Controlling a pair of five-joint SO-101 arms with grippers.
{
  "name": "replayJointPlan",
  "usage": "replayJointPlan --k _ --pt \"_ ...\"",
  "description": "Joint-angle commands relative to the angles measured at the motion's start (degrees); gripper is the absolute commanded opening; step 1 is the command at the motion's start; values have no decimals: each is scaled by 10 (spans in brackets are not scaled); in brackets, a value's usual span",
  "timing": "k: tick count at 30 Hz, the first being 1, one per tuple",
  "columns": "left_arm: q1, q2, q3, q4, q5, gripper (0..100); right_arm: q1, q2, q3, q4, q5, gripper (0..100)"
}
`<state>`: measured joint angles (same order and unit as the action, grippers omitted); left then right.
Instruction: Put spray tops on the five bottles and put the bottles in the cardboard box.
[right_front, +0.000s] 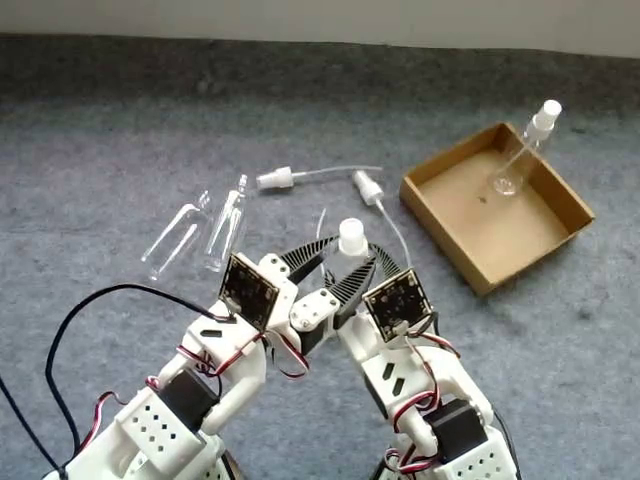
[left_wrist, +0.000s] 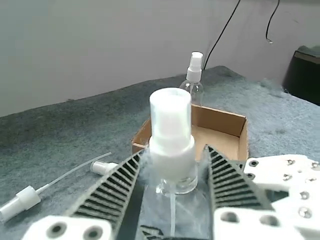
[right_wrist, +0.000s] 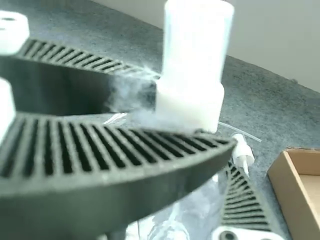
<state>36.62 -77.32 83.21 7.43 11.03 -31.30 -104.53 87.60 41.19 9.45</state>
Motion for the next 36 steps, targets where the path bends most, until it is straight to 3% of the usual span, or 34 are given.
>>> replayJointPlan --k 1,11,17,36 --pt "10 -9 -6 -5 -4 187 -3 -7 -43 -1 -2 166" --pt "-12 -10 -54 -4 -4 190 -1 -7 -41 -1 -2 166" --pt "-13 -10 -84 60 -4 190 0 -7 -41 -1 -2 166" --pt "-16 -10 -105 63 -4 189 0 -7 -22 -1 -1 166"
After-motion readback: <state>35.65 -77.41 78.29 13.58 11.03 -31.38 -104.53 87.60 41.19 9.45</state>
